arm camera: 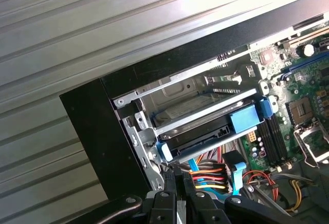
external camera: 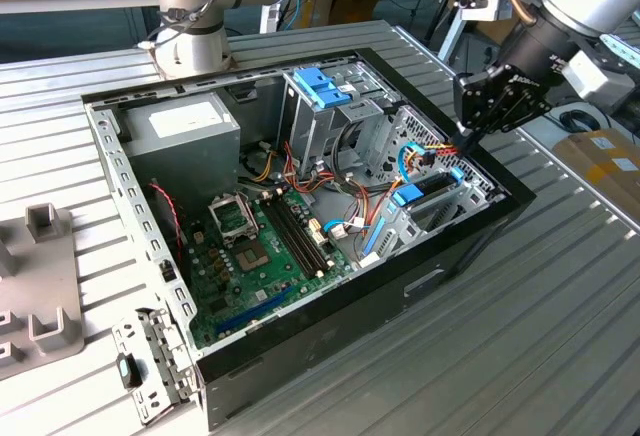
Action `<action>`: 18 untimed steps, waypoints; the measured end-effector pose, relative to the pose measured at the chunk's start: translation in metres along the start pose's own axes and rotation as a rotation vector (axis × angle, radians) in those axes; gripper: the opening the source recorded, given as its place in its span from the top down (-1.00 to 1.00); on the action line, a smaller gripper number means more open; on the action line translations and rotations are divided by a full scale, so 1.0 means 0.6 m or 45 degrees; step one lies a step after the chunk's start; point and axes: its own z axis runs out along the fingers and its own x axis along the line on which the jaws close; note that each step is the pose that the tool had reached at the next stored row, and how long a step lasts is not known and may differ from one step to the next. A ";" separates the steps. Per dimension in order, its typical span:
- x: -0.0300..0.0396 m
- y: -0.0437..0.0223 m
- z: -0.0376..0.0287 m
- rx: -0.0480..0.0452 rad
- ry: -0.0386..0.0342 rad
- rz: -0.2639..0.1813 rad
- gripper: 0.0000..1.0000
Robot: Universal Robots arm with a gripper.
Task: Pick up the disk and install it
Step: 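Insert the first disk wire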
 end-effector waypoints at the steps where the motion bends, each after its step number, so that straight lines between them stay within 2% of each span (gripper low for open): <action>1: 0.000 0.000 0.000 0.000 0.0000 0.000 0.66; 18: -0.008 0.003 0.001 0.000 0.0000 0.000 0.66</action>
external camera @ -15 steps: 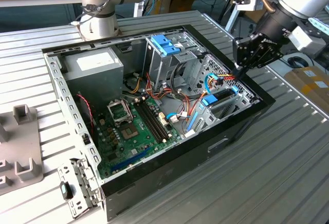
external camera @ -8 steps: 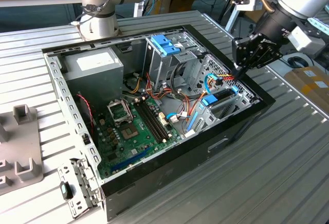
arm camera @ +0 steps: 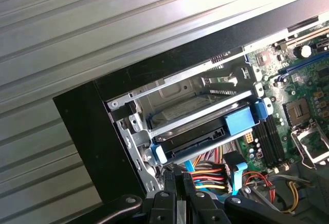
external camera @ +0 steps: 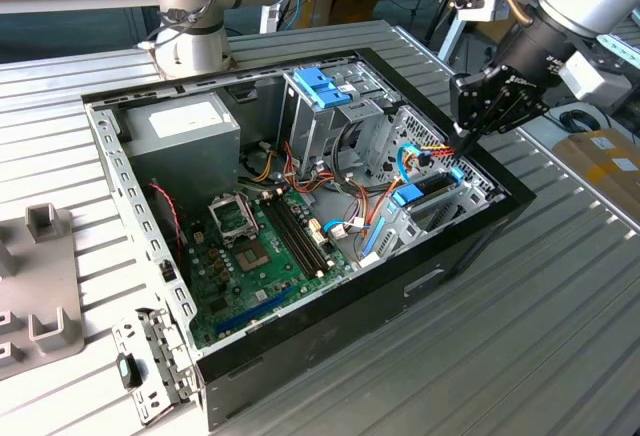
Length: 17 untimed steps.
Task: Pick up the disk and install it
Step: 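Insert the first disk wire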
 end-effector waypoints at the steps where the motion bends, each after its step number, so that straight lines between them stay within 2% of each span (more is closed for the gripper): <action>1: -0.001 0.000 0.000 0.000 0.0000 0.000 0.66; 17: -0.011 0.004 0.001 0.000 0.0000 0.000 0.66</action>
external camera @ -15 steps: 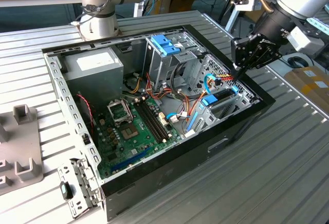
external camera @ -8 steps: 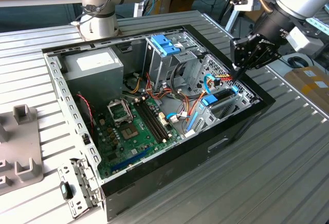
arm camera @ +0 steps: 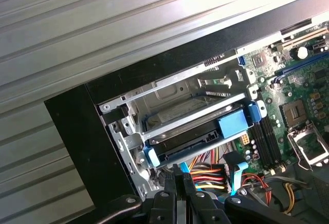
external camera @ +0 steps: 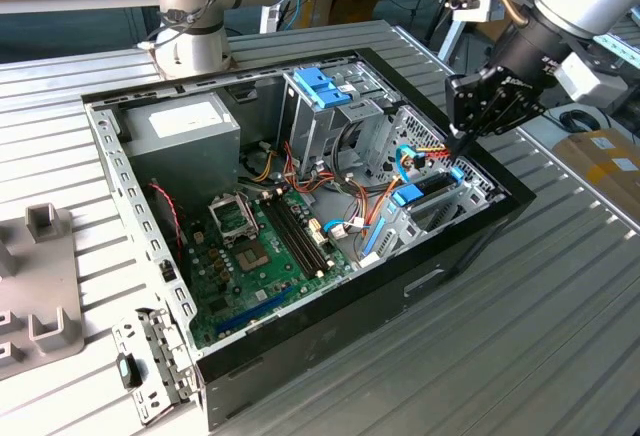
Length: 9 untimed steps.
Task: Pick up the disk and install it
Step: 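Insert the first disk wire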
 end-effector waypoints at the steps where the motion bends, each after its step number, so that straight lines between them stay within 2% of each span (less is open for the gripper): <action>1: -0.001 0.000 0.000 0.000 0.0000 0.000 0.66; 9: -0.007 0.003 0.001 0.000 0.0000 0.000 0.66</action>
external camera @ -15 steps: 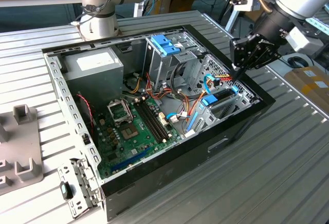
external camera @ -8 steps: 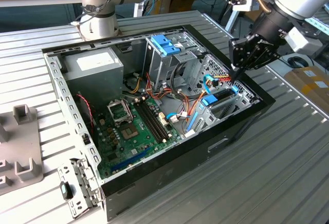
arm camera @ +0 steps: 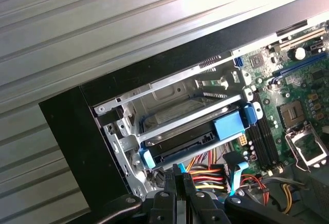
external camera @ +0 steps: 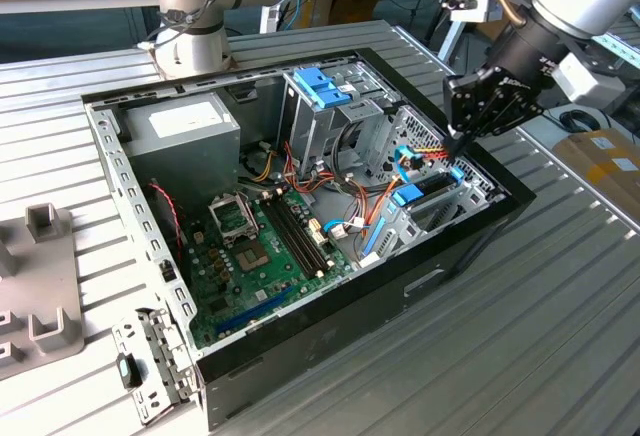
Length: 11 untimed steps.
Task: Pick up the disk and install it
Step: 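Insert the first disk wire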
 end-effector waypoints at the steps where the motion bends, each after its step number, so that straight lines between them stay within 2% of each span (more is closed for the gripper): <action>1: -0.001 0.000 0.000 0.000 0.0000 0.000 0.66; 8: -0.004 0.002 0.000 0.000 0.0001 0.000 0.66; 11: -0.004 0.006 0.000 0.000 0.0001 0.000 0.66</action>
